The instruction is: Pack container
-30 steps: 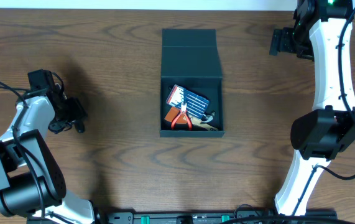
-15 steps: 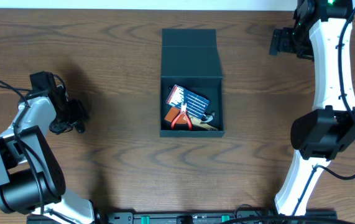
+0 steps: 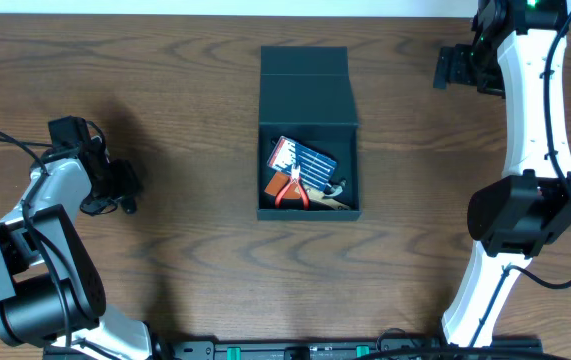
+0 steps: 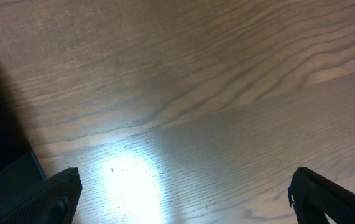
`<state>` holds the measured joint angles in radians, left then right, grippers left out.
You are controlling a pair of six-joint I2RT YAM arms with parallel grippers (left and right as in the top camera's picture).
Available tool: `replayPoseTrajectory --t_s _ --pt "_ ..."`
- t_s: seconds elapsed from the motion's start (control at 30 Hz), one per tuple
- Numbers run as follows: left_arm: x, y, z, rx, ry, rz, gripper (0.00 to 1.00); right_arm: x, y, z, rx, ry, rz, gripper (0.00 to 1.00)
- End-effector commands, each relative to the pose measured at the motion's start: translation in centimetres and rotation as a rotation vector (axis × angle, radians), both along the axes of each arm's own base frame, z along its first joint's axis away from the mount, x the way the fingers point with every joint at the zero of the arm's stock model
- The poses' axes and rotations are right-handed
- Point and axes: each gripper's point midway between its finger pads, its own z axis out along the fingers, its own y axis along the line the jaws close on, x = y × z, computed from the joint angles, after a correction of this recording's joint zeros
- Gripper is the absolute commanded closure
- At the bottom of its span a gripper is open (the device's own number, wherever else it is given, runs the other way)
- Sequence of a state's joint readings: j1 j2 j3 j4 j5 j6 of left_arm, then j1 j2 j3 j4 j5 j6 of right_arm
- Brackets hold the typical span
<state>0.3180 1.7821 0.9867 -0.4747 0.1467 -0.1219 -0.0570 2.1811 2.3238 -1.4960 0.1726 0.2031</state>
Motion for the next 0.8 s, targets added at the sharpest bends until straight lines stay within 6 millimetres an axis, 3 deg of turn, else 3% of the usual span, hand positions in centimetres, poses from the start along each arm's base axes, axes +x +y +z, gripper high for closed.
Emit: replayPoseTrajectory --t_s 0.0,0.77 --pt "-2.4 -0.7 -2.1 -0.028 0.092 -0.01 0.33 0.1 0.1 1.7 -0.002 -0.049 -0.013 0.01" --pt "-3.9 -0.8 -2.2 -0.031 0.158 0.06 0.33 0.1 0.1 1.8 -0.002 -0.05 -0.013 0.01"
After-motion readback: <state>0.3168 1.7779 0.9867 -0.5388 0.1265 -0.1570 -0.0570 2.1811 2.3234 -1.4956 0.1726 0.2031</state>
